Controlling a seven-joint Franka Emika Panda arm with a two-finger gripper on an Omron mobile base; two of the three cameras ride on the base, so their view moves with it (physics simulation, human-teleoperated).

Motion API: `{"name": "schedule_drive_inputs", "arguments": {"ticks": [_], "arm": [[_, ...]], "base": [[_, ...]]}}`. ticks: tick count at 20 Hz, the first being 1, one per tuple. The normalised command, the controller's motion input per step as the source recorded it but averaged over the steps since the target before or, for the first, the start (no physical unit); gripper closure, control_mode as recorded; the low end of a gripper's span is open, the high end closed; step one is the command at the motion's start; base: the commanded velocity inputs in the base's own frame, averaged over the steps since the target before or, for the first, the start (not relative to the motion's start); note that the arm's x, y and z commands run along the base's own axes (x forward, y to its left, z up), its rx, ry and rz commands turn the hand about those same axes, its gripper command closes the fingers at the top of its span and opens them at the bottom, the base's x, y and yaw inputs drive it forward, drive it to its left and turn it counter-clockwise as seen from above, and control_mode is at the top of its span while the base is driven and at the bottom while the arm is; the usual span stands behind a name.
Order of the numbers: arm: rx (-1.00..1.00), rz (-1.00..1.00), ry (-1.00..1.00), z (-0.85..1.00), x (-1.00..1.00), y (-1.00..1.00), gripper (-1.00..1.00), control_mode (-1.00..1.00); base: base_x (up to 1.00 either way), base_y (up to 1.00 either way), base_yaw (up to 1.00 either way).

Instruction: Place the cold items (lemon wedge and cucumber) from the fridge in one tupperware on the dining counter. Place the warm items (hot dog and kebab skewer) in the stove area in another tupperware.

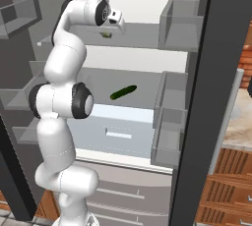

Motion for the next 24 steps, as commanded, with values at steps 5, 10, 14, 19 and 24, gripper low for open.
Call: {"name": "schedule_drive_inputs", "arguments": {"ticks": [5, 10, 14, 19, 24], "arm": [[0.14, 0.0, -0.23, 0.0, 0.0, 0.0, 1.0, -1.0], [0.13, 0.0, -0.32, 0.0, -0.04, 0.0, 1.0, -1.0], [0.0, 0.0, -0.13, 0.0, -0.14, 0.0, 1.0, -1.0], [0.0, -0.01, -0.19, 0.0, -0.71, 0.0, 1.0, -1.0], [0.0, 0.0, -0.24, 0.01, -1.0, 0.0, 1.0, -1.0]], "base": [[0.0, 0.0, 0.0], [0.0, 0.0, 0.0], [0.0, 0.0, 0.0], [0.0, 0.0, 0.0], [0.0, 0.0, 0.0]]}}
